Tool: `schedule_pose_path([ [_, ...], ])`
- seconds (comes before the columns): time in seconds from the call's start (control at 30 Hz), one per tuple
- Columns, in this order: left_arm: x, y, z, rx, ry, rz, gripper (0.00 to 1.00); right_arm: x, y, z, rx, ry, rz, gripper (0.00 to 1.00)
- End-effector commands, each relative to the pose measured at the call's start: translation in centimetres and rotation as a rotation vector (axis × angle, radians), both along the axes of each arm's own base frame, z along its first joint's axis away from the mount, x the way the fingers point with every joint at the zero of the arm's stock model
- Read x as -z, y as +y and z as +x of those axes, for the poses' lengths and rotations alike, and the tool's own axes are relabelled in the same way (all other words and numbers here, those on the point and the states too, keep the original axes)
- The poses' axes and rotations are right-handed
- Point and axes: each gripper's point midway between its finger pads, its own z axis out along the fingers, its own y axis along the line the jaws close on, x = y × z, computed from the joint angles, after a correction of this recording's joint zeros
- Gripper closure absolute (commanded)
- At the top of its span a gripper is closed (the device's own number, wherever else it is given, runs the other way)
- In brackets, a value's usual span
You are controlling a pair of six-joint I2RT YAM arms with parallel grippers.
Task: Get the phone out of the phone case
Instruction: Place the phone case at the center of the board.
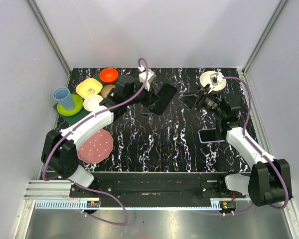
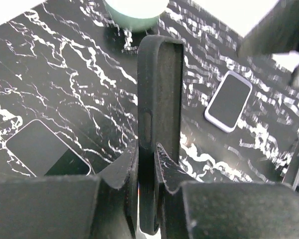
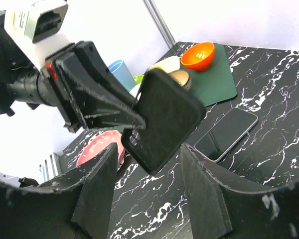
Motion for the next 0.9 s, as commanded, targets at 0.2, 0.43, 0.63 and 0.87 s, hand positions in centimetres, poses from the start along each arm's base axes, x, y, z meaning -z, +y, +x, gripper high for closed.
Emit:
schedule_pose_path([
  [0.2, -6.0, -1.4, -0.5, -0.021, 0.178, -0.421, 0.95, -1.0, 0.6, -0.3, -0.051, -0.023, 0.082, 0.48],
  [0.43, -6.9, -2.1, -1.8, 0.046, 0.232, -0.505, 0.93, 0.0, 1.4, -0.6, -0.108, -0.009, 0.058, 0.52],
  [0.63, -7.3, -2.0, -2.2, 0.057, 0.241, -0.539, 0.93, 0.5, 2.4, -1.3, -0.165, -0.002, 0.041, 0.53],
  [0.87, -6.9, -2.2, -2.4, 0.068, 0.262, -0.556, 0.92, 1.0, 3.5, -2.0, -0.205, -0.01, 0.011, 0.58],
])
